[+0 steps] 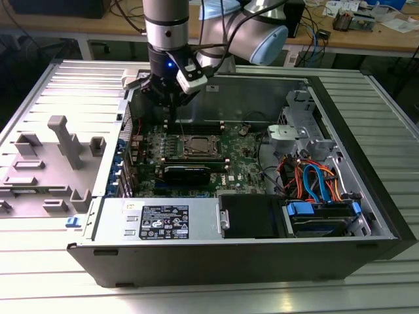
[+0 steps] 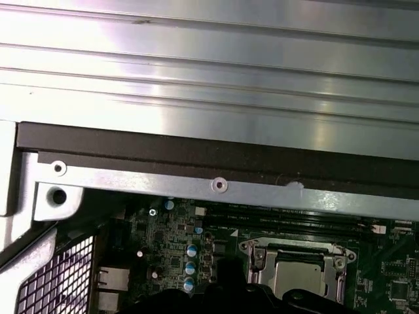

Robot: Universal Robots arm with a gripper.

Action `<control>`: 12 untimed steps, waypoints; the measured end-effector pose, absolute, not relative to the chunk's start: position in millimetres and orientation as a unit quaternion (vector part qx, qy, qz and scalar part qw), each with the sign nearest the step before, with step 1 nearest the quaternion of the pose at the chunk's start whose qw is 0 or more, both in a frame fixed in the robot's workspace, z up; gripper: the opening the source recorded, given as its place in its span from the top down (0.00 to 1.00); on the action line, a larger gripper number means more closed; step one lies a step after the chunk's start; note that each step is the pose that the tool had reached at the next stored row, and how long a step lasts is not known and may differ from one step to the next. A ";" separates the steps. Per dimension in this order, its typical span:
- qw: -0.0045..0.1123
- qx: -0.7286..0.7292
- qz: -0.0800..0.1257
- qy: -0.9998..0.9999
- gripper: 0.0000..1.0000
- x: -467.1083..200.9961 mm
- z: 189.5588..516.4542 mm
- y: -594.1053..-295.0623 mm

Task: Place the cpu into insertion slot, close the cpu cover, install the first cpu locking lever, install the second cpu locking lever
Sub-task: 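Install the first cpu locking lever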

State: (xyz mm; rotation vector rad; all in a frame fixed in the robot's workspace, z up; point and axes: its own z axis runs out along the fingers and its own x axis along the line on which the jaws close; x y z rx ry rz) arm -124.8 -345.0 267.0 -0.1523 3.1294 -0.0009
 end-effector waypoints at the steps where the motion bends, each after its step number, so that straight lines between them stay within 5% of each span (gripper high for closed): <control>1: 0.004 -0.048 -0.001 0.999 0.89 -124.0 266.9 -344.4; 12: 0.004 -0.040 -0.010 0.999 0.89 -106.7 266.4 -342.8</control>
